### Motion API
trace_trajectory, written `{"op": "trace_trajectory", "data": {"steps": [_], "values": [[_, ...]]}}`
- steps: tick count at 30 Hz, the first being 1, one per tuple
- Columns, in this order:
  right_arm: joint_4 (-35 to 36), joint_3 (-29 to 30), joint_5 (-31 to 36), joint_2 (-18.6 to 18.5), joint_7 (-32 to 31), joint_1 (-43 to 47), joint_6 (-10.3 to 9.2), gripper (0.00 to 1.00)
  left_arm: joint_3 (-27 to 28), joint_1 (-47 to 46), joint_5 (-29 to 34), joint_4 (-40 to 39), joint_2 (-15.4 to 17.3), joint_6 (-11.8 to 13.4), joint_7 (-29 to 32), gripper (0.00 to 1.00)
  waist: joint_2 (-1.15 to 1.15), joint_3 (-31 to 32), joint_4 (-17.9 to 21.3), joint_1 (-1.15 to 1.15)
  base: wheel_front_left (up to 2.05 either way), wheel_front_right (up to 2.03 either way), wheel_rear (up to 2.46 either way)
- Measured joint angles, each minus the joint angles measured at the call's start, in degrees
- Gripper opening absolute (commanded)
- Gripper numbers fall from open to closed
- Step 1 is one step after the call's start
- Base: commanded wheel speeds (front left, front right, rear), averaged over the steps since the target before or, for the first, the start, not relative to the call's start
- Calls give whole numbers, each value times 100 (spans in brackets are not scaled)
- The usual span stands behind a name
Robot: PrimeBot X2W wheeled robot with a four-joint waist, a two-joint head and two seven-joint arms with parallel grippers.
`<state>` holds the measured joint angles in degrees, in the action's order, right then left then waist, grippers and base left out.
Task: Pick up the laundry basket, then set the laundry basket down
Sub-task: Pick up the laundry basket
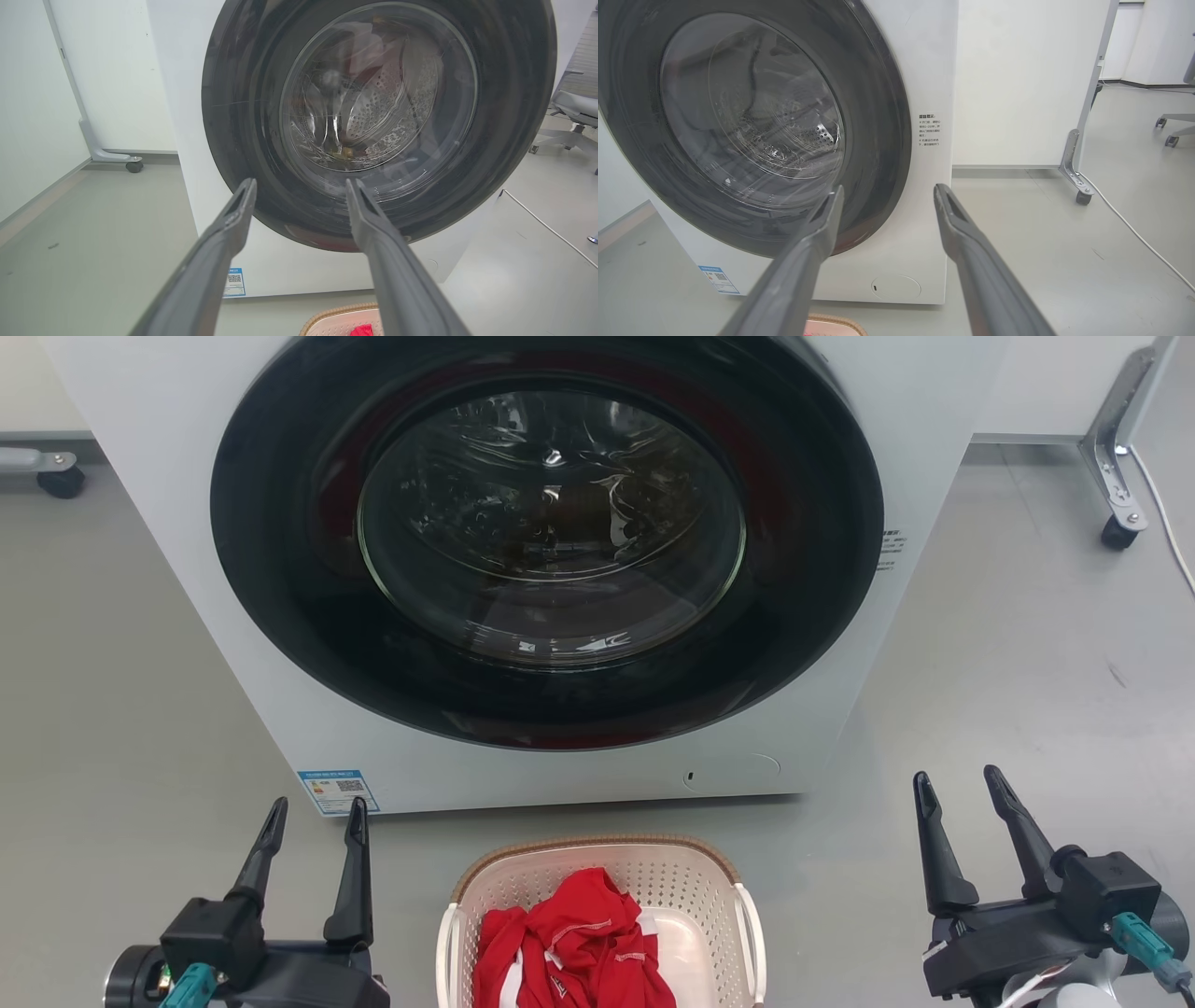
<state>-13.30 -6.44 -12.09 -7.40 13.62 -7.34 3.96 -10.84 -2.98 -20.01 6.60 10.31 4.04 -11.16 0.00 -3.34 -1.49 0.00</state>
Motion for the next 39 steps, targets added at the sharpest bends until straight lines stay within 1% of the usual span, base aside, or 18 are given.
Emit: {"op": "trace_trajectory", "data": {"steps": [10,24,27,34,39], "values": [[67,-21,0,-2,-51,4,0,100,19,5,0,-125,10,51,138,100,0,-41,13,0,0,0,0],[161,-51,-5,-2,-125,7,-26,100,27,50,0,-283,18,59,288,100,0,-157,32,0,0,0,0],[216,-71,-7,0,-147,4,-26,100,41,94,0,-344,19,103,312,100,0,-246,45,0,0,0,0],[283,-87,-8,-1,-250,-90,-26,100,27,58,-11,-468,8,103,452,100,0,-593,70,0,0,0,0],[312,-137,-9,-1,-344,-301,-23,100,13,-160,-53,-456,-49,107,553,100,0,-928,85,0,0,0,0]]}}
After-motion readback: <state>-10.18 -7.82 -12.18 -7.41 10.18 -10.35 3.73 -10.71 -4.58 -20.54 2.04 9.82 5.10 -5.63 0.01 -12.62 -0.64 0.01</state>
